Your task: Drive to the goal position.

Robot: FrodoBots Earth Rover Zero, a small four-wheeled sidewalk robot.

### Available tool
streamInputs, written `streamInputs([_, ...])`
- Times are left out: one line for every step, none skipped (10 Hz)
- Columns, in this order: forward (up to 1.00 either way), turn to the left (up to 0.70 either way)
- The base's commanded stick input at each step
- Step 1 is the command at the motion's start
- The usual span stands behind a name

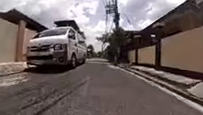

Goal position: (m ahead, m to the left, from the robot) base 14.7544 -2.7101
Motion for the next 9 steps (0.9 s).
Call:
streamInputs([1.00,0.00])
streamInputs([1.00,0.00])
streamInputs([1.00,0.00])
streamInputs([1.00,0.00])
streamInputs([1.00,0.00])
streamInputs([1.00,0.00])
streamInputs([1.00,0.00])
streamInputs([1.00,0.00])
streamInputs([1.00,0.00])
